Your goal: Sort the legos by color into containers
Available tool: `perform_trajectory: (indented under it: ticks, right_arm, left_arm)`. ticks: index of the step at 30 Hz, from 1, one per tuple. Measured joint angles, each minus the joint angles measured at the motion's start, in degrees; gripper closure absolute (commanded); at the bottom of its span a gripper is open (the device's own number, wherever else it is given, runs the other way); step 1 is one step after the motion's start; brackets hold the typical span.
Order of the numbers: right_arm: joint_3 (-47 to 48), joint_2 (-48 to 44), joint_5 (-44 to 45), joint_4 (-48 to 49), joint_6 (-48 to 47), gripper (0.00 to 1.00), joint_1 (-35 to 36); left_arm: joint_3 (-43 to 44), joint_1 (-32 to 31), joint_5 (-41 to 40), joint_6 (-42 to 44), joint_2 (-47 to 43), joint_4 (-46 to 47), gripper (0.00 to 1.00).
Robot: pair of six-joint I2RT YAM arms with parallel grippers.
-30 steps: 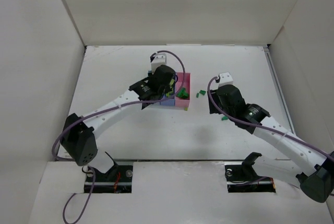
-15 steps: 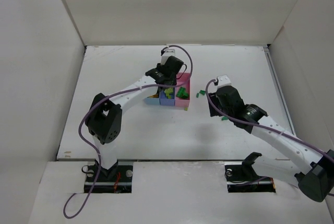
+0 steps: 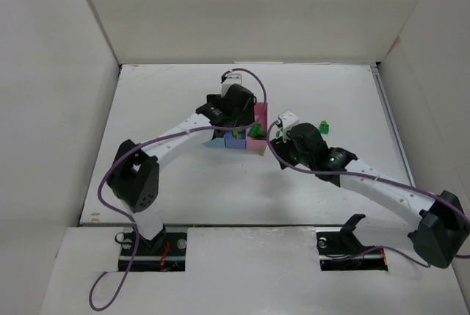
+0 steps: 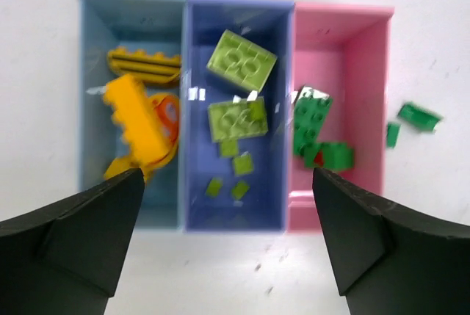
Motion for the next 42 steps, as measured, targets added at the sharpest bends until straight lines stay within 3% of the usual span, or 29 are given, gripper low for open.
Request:
perform_trajectory:
  ticks: [4,10,17,36,42]
  right_arm:
    - [-0.24,5.29,0.26,6.51,0.04,0.42,3.19]
    - [-0.24,17.20,2.19,12.74,2.25,0.42,5.92]
    - [-0.26,23.30,4.74,18.45,7.93,0.44,7.06]
    - [-0.11,33.09,13.88,30.42,19.08,0.49,8.15]
    - [0.11,34.53,16.24,32.52,20.83,0.64,8.17]
  left_arm:
    - [-8.50,0.00,0.48,-1.60,-10.10,-0.07,0.00]
    - [-18.23,0.00,0.44,-5.86,-27.61,-0.52,0.00]
    - [-25.35,0.02,-0.02,-10.14,-39.69,-3.69,0.00]
    - [-28.35,0.02,-2.38,-15.78,-48.02,-10.62,0.00]
    - [-28.35,0.02,-2.91,-16.13,-49.22,-10.99,0.00]
